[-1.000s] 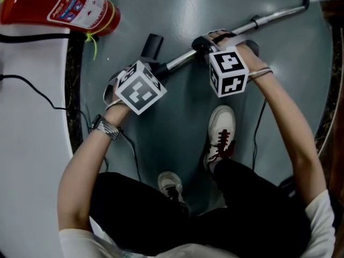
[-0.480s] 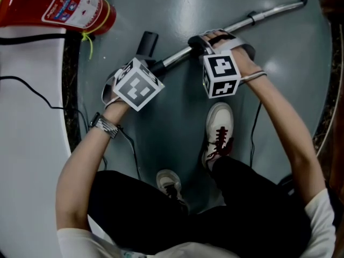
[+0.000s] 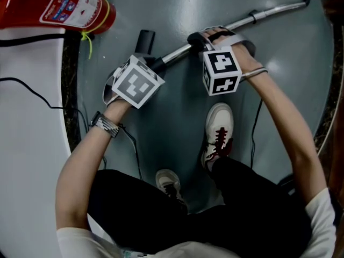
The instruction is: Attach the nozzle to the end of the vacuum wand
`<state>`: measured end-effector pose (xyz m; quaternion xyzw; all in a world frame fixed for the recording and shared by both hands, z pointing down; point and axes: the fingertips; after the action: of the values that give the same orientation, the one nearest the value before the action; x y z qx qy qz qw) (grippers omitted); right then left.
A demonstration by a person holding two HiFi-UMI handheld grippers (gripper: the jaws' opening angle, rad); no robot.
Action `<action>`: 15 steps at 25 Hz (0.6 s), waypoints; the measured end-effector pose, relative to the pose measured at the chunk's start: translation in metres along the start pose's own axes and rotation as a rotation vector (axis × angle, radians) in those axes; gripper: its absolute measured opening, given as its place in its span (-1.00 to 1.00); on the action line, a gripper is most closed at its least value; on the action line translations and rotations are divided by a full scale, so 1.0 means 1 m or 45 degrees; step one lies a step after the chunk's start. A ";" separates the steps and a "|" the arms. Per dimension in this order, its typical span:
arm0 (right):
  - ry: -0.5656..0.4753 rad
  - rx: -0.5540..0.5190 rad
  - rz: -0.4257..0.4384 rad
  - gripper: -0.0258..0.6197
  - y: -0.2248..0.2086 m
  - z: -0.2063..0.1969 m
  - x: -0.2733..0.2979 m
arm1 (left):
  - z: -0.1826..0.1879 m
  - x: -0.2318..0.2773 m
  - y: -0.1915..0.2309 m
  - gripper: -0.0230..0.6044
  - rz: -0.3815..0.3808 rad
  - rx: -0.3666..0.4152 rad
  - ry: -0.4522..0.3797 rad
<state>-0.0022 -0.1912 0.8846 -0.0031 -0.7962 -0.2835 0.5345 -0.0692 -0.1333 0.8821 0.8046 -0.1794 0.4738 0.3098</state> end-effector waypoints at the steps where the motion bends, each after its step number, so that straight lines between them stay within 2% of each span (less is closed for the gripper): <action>1: -0.002 -0.002 0.002 -0.42 0.000 0.000 0.000 | 0.000 0.000 0.000 -0.35 0.003 0.007 0.005; 5: 0.005 -0.005 0.002 -0.42 -0.001 -0.003 0.001 | 0.004 0.003 0.002 -0.36 0.015 0.032 0.003; 9: 0.017 -0.002 0.006 -0.42 -0.001 -0.009 0.002 | 0.010 0.009 0.000 -0.38 0.024 0.128 0.004; 15: 0.013 0.032 0.001 -0.42 -0.004 -0.012 0.003 | 0.020 0.009 0.006 -0.38 0.046 0.132 -0.060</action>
<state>0.0051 -0.2009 0.8885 0.0048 -0.7969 -0.2734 0.5387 -0.0551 -0.1512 0.8842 0.8271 -0.1763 0.4688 0.2549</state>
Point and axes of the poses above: the fingertips, and each gripper's own axes: x forward along the fingers, y to its left, z out of its top, and after that the axes turned 8 degrees about -z, right-handed
